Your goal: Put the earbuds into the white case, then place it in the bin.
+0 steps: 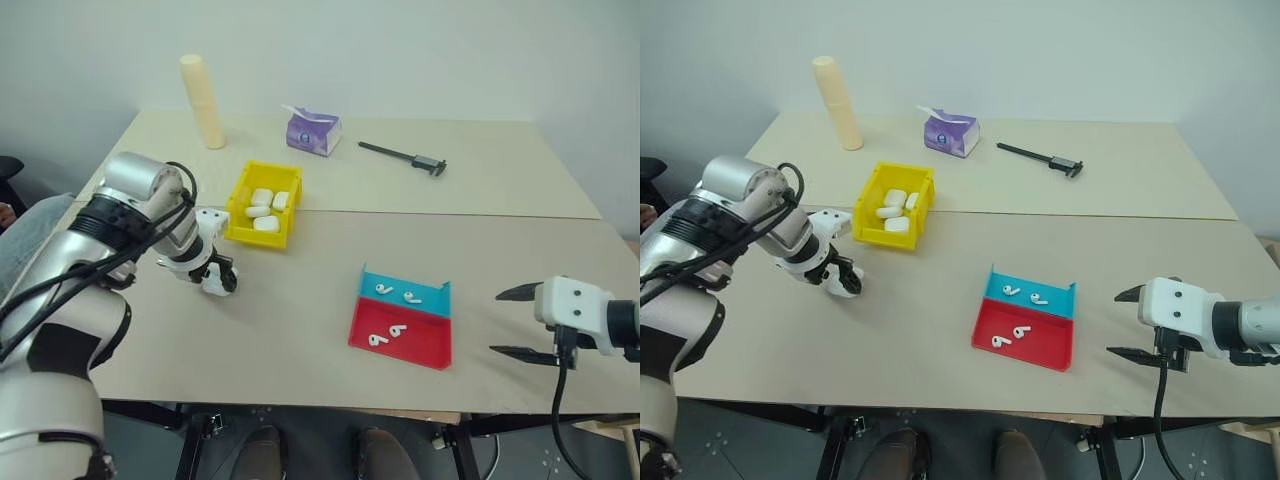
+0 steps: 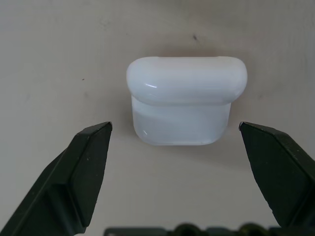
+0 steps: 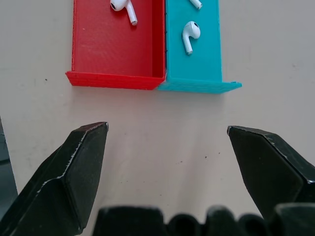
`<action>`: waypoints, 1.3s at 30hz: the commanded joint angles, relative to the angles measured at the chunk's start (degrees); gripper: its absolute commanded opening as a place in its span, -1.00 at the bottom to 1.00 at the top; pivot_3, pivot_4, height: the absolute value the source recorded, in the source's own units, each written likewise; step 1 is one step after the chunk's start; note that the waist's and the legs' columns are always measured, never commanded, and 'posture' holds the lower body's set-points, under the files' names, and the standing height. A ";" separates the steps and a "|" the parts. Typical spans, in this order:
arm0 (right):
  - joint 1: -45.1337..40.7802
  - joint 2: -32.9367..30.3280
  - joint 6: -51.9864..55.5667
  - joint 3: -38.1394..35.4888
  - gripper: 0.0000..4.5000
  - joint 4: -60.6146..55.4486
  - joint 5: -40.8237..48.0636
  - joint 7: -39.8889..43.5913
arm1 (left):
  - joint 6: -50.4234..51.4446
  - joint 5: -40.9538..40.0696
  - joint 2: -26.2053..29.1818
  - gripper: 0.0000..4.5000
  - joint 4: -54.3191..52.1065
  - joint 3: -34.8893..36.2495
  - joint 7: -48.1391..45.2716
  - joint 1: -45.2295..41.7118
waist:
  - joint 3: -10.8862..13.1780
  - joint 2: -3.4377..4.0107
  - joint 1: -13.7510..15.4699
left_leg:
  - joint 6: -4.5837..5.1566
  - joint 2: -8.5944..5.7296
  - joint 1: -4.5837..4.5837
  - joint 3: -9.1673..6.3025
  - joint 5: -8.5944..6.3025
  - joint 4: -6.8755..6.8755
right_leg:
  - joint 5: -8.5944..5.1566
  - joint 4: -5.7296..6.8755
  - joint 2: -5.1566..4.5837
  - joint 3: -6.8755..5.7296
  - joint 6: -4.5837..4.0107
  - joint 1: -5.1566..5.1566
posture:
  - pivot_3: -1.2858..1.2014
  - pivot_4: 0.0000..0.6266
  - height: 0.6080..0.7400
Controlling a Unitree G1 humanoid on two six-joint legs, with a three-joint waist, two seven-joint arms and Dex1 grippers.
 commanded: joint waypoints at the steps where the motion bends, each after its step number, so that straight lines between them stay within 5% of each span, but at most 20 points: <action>1: 0.44 -0.12 0.35 -2.01 0.99 -1.15 -0.30 -0.64 | 0.16 2.90 -0.73 1.00 1.68 1.79 -2.15 -0.66 | 0.00 0.00 0.02 | 0.00 0.00 0.00 0.00 0.00 0.00 | 0.00 0.00 0.00 0.00 0.00 0.00 | 0.03 -0.52 1.00; 15: 4.19 -0.04 0.70 -3.31 0.99 -2.82 -2.59 -1.91 | 0.16 12.49 -3.35 1.00 1.06 2.45 -8.68 0.90 | 0.00 0.00 -0.03 | 0.00 0.00 0.00 0.00 0.00 0.01 | 0.00 0.01 0.00 -0.01 0.01 0.01 | 0.03 -0.52 1.00; 21: 4.16 0.26 0.71 -2.89 1.00 -2.83 -2.85 -2.57 | 0.16 18.29 -4.36 0.28 1.90 4.65 -10.20 2.75 | 0.00 0.01 -0.05 | 0.00 0.00 0.02 -0.01 0.00 0.01 | 0.00 0.02 0.00 0.00 0.00 0.02 | 0.03 -0.52 1.00; 25: 4.19 0.19 1.10 -2.83 1.00 -2.97 -2.73 -2.59 | 0.16 19.47 -5.05 0.23 3.88 5.24 -12.11 1.98 | -0.01 0.02 -0.04 | 0.00 0.00 0.06 0.00 0.00 0.01 | 0.00 0.03 0.01 -0.02 0.00 0.05 | 0.03 -0.52 1.00; 35: 2.02 -0.67 1.89 -2.62 1.00 -3.36 -2.56 -2.88 | 0.16 20.80 -0.75 0.23 -12.69 12.66 -13.58 2.36 | 0.00 -0.01 -0.09 | 0.00 0.00 -0.01 -0.05 0.00 0.01 | 0.00 0.03 0.00 0.00 0.01 -0.01 | 0.03 -0.52 1.00; 39: -1.19 -1.98 3.15 -2.98 1.00 -4.25 -1.23 -1.94 | -0.36 16.40 3.18 0.23 -31.42 22.55 -17.36 8.19 | 0.00 0.01 -0.46 | -0.01 0.02 -0.02 -0.10 0.01 0.00 | 0.01 0.09 0.00 0.09 0.00 -0.09 | 0.03 -0.52 1.00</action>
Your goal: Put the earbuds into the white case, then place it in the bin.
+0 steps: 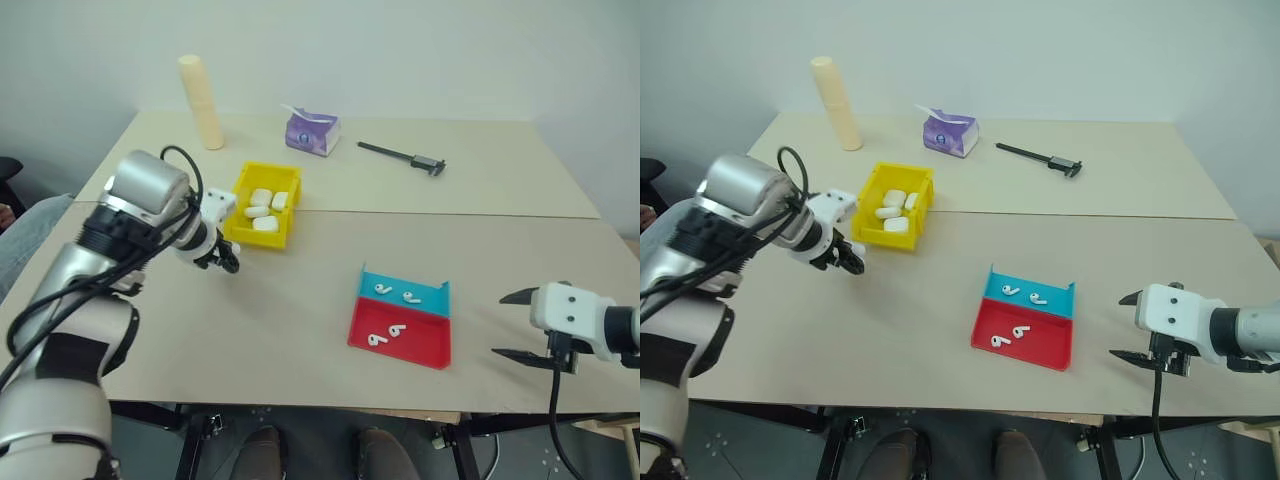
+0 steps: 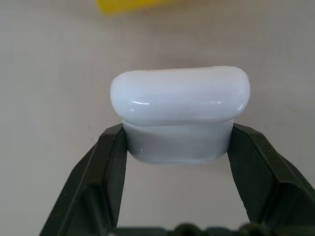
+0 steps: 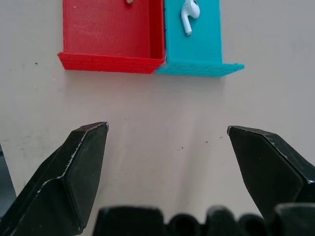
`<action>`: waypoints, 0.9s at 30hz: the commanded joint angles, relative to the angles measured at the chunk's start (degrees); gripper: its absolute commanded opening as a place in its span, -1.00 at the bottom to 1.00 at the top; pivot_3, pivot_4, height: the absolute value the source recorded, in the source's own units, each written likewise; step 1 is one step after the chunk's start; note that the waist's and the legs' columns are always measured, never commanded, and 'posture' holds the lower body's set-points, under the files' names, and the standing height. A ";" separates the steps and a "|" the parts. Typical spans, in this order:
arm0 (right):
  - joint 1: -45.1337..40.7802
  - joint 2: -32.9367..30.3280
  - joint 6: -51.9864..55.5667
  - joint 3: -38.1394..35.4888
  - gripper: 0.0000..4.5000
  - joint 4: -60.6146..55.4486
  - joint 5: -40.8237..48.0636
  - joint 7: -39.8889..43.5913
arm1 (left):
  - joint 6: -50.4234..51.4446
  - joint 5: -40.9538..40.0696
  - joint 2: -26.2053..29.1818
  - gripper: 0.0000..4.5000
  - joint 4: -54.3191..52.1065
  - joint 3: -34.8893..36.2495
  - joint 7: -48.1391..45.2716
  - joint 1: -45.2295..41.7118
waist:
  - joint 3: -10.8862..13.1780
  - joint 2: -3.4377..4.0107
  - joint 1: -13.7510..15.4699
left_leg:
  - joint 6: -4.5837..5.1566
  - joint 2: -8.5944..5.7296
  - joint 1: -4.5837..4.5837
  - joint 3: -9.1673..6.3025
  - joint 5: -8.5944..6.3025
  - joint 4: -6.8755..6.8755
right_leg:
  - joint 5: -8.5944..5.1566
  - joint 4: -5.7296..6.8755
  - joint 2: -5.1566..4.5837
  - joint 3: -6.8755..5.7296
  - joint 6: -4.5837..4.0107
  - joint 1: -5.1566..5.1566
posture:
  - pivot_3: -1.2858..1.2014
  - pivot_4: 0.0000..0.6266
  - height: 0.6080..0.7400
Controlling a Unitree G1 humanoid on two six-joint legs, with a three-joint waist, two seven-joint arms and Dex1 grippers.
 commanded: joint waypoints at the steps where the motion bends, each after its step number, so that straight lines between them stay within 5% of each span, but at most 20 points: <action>1: -2.97 -2.34 0.75 -2.66 1.00 -2.54 2.21 1.38 | -5.51 -5.01 2.81 0.23 -18.64 12.60 -4.55 7.15 | -0.03 0.05 -0.18 | -0.01 0.00 -0.01 -0.01 0.01 0.00 | 0.00 0.01 0.00 0.03 0.00 -0.04 | 0.03 -0.52 1.00; 6: -8.86 -5.63 3.66 -1.23 1.00 -5.32 5.54 3.95 | -41.00 -0.18 -8.96 0.23 -42.59 31.05 -1.98 34.70 | -0.20 0.34 -0.34 | -0.36 0.04 0.19 0.06 0.21 0.05 | 0.01 0.10 -0.04 0.16 0.00 0.15 | 0.03 -0.52 1.00; 14: -26.92 -10.82 6.60 12.84 1.00 -6.38 5.61 9.10 | -86.95 8.44 -22.98 0.23 -40.16 27.67 -17.23 56.11 | -0.21 0.34 0.17 | -0.06 0.10 0.56 0.22 0.03 -0.01 | 0.14 -0.20 -0.02 -0.13 -0.14 0.69 | 0.03 -0.52 1.00; 19: -36.52 -9.63 9.83 22.30 1.00 -10.21 5.09 12.71 | -103.16 7.38 -28.87 0.23 -34.75 24.96 -25.67 60.81 | -0.24 0.40 0.19 | 0.09 0.11 0.48 0.13 -0.06 -0.01 | 0.13 -0.22 -0.04 0.03 -0.11 0.54 | 0.03 -0.52 1.00; 27: -48.32 -3.81 19.98 36.68 1.00 -13.62 0.13 16.05 | -112.16 4.81 -29.02 0.23 -25.10 24.10 -37.02 61.06 | -0.28 0.47 0.06 | 0.10 0.16 0.50 0.12 -0.06 0.02 | 0.14 -0.19 0.00 -0.02 -0.09 0.51 | 0.03 -0.52 1.00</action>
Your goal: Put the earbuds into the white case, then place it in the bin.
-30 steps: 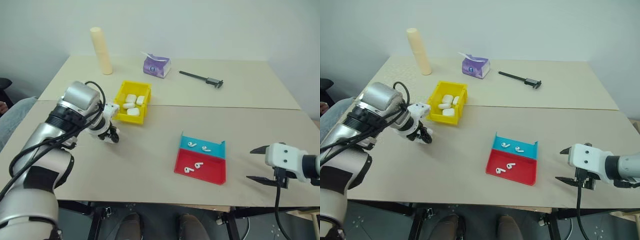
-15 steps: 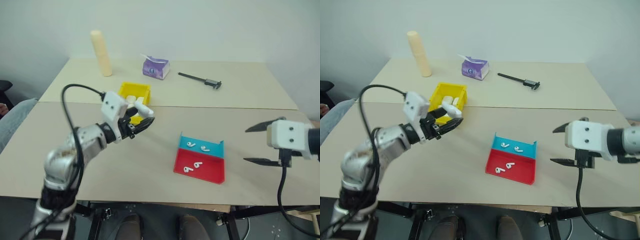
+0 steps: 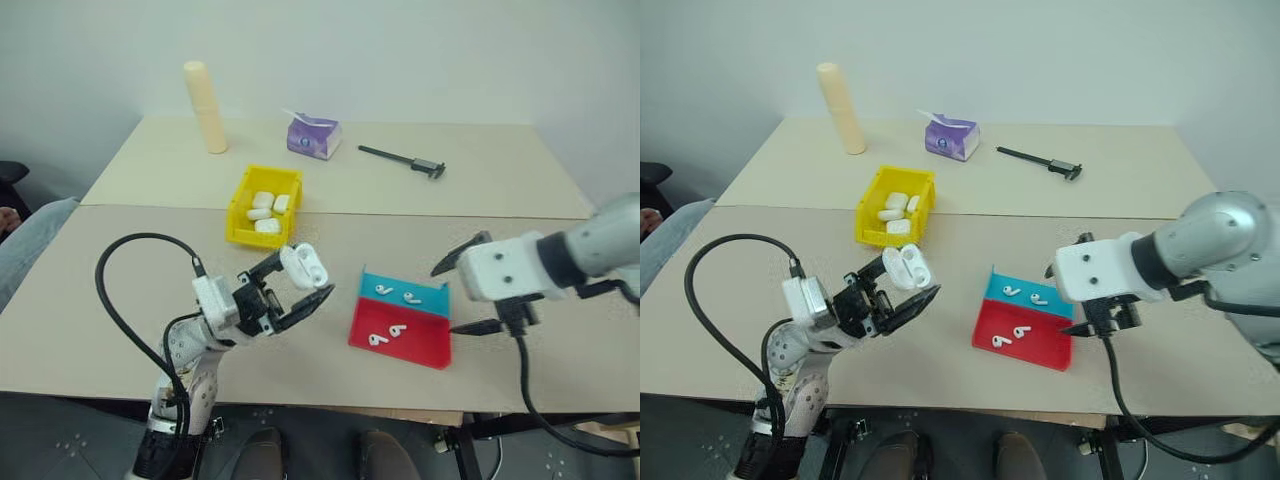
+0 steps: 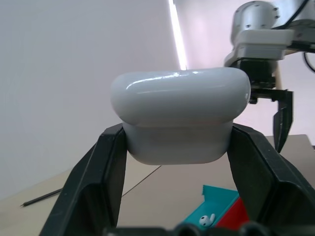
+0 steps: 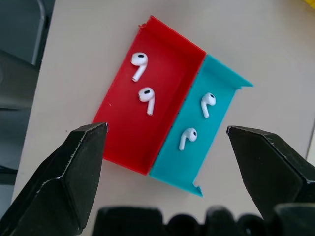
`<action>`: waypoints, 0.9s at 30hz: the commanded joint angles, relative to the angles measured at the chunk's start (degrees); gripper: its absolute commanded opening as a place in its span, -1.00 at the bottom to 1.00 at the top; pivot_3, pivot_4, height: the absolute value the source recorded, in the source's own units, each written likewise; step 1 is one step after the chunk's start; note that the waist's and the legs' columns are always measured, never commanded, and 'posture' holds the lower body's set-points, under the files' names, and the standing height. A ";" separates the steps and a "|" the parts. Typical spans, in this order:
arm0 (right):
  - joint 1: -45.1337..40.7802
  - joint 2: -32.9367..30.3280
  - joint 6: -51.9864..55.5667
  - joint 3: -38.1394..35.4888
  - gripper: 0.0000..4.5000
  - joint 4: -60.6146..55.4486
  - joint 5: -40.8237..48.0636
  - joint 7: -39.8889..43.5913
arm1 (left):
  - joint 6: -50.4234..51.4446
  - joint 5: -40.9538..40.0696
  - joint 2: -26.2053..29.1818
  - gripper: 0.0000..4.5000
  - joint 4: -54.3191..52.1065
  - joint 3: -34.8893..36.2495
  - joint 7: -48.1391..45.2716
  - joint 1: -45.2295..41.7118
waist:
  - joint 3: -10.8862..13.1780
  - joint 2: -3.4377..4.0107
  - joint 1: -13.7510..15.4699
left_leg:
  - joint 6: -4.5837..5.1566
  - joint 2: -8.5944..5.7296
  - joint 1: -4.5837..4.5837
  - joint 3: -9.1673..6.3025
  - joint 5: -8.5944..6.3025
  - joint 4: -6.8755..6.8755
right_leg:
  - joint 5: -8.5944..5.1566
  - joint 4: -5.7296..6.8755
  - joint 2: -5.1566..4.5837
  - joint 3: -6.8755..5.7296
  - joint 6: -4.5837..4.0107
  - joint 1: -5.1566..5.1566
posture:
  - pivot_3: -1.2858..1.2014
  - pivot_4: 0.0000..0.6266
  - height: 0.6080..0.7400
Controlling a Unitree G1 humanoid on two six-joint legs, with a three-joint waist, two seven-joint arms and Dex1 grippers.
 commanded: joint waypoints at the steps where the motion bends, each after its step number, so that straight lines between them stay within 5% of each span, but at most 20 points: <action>1: -3.38 2.48 3.79 4.44 1.00 -2.10 -2.93 0.84 | -3.68 -1.47 2.37 0.23 4.59 0.76 -5.72 -1.08 | -0.01 0.01 -0.15 | 0.00 0.02 -0.02 -0.02 0.00 0.00 | 0.00 0.00 0.01 0.00 0.00 -0.02 | 0.03 -0.52 1.00; 5: -4.96 5.83 5.94 9.57 1.00 -1.86 -7.18 0.20 | -6.30 0.40 8.71 0.23 9.53 1.09 -12.68 -0.71 | -0.01 0.01 -0.68 | 0.02 0.03 -0.07 -0.03 -0.01 -0.02 | -0.02 0.02 0.02 -0.01 -0.02 -0.11 | 0.03 -0.52 1.00; 10: -5.43 9.30 6.47 14.16 0.53 -2.37 -12.87 -1.11 | -10.34 0.64 9.87 0.23 13.04 2.31 -13.64 -0.54 | -0.01 0.02 -0.80 | 0.02 0.02 -0.39 -0.02 -0.01 0.02 | -0.01 0.06 -0.03 -0.03 -0.01 -0.42 | 0.03 -0.52 1.00; 17: -7.63 15.54 11.11 20.03 0.53 -1.81 -18.51 -1.94 | -12.71 3.54 9.83 0.23 12.84 1.80 -11.13 0.54 | -0.03 0.04 -1.01 | 0.00 0.04 -0.55 0.04 0.00 0.02 | 0.00 0.22 0.01 0.06 -0.03 -0.76 | 0.03 -0.52 1.00; 20: -7.79 18.22 14.65 20.75 0.29 -1.55 -18.78 -2.76 | -12.68 4.53 9.69 0.23 11.96 1.32 -9.68 1.09 | -0.03 0.05 -1.01 | 0.00 0.04 -0.56 0.05 0.00 0.01 | 0.00 0.24 0.02 0.06 -0.03 -0.79 | 0.03 -0.52 1.00; 27: -7.57 22.94 24.14 22.81 0.29 -1.21 -19.54 -6.13 | -10.81 5.61 10.14 0.23 9.12 1.08 -5.76 2.54 | -0.04 0.05 -0.95 | 0.00 0.04 -0.64 0.05 0.00 0.02 | 0.01 0.25 0.01 0.04 -0.04 -0.84 | 0.03 -0.52 1.00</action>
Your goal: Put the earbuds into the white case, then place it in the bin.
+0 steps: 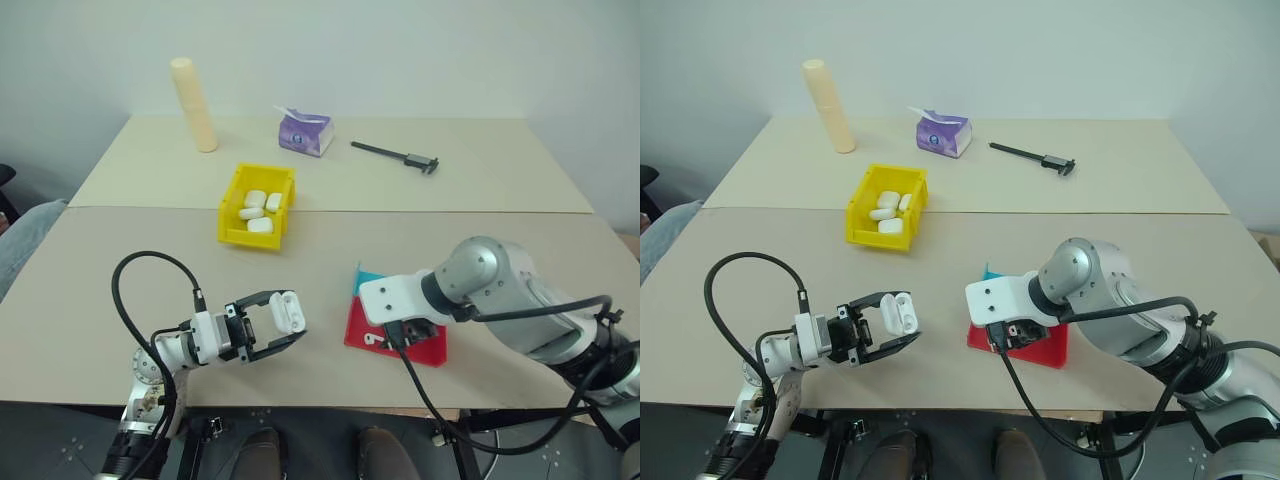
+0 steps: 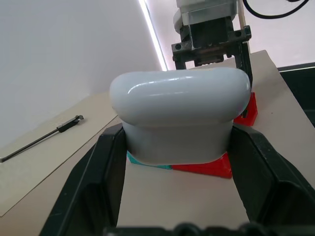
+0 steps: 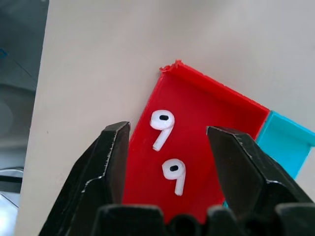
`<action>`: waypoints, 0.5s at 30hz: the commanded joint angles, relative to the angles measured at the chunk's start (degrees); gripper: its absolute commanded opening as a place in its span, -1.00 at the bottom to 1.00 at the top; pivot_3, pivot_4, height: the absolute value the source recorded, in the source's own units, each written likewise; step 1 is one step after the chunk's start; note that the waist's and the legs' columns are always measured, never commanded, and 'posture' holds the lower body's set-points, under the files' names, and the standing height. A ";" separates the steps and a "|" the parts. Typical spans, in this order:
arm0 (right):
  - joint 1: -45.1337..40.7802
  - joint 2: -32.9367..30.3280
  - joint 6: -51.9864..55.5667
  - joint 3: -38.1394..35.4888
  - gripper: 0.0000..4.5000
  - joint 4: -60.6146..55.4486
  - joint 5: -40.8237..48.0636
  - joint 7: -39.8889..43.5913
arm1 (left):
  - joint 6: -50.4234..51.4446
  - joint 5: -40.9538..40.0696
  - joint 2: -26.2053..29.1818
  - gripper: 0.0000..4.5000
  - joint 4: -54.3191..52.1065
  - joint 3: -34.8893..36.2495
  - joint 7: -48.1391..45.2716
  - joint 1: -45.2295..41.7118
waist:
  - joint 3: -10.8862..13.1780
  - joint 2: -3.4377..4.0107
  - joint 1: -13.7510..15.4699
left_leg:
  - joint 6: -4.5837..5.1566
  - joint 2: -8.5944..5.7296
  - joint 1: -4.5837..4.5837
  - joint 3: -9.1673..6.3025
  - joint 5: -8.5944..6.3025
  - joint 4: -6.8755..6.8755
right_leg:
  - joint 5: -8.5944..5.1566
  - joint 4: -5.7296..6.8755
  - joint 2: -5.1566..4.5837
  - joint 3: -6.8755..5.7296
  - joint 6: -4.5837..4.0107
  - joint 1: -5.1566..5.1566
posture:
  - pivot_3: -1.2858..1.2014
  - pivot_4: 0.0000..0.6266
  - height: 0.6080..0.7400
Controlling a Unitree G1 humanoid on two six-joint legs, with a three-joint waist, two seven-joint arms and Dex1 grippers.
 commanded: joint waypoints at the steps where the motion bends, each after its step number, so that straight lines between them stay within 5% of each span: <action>1: -1.12 1.52 3.90 1.93 0.29 -0.53 -0.87 -2.04 | -0.16 0.70 0.87 0.23 -2.16 -0.17 1.24 0.51 | 0.00 0.00 -0.04 | 0.00 0.00 0.01 0.00 0.00 0.00 | 0.00 0.00 0.00 0.00 0.00 0.00 | 0.03 -0.52 1.00; 15: -1.95 3.95 10.54 6.91 0.21 0.89 -0.96 -8.20 | 1.23 3.41 2.23 0.23 -3.57 -1.10 4.76 2.03 | -0.01 0.01 -0.10 | 0.00 0.00 -0.02 0.02 0.00 0.00 | 0.00 0.02 0.01 0.00 -0.01 -0.05 | 0.03 -0.52 1.00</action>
